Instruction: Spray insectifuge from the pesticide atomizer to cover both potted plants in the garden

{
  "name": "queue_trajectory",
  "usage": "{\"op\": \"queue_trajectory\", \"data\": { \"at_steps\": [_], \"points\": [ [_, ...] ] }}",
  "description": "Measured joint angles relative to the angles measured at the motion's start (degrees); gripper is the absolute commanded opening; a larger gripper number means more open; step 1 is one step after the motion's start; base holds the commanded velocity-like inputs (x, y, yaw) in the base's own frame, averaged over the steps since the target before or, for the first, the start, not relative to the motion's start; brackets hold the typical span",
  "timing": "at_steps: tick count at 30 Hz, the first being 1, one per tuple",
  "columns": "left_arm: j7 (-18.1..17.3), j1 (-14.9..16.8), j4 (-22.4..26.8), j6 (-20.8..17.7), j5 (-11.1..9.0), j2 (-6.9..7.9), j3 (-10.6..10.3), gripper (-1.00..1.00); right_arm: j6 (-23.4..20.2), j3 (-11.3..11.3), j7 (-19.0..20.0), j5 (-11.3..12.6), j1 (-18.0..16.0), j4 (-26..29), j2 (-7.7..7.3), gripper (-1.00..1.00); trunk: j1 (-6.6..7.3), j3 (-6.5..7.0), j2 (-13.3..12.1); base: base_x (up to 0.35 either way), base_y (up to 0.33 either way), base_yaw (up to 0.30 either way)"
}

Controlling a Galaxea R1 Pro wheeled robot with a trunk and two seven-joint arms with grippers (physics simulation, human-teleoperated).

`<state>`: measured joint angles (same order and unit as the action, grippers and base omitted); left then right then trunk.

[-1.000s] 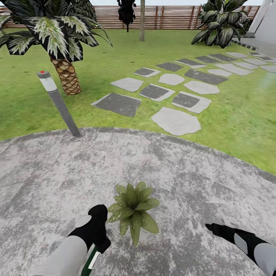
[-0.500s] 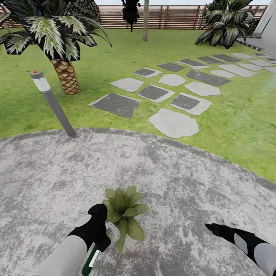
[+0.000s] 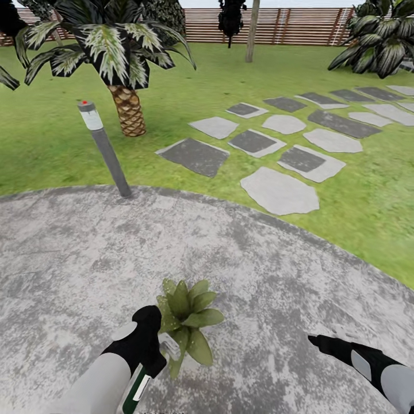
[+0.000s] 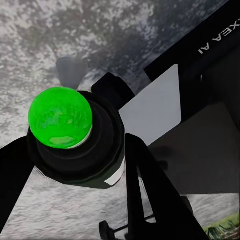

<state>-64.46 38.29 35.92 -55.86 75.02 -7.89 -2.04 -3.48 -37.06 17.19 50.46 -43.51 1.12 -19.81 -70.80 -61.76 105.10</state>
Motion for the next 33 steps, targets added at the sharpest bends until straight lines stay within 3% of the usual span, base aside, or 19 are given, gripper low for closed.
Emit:
{"op": "queue_trajectory", "data": {
  "at_steps": [12, 20, 33],
  "points": [
    [0.0, 0.0, 0.0, 0.0, 0.0, 0.0, 0.0, -1.0, 0.0, 0.0, 0.0, 0.0, 0.0, 0.0, 0.0, 1.0, 0.0, 0.0, 0.0, 0.0, -0.022, 0.275],
    [0.0, 0.0, 0.0, 0.0, 0.0, -0.01, 0.0, -1.0, 0.0, 0.0, 0.0, 0.0, 0.0, 0.0, -0.01, 1.0, 0.0, -0.01, 0.0, 0.0, -0.297, 0.039],
    [0.0, 0.0, 0.1, 0.1, -0.1, -0.12, 0.0, -1.0, 0.0, 0.0, 0.0, 0.0, 0.0, 0.0, -0.01, 1.0, 0.0, -0.47, 0.0, 0.0, -0.323, 0.213]
  ]
}}
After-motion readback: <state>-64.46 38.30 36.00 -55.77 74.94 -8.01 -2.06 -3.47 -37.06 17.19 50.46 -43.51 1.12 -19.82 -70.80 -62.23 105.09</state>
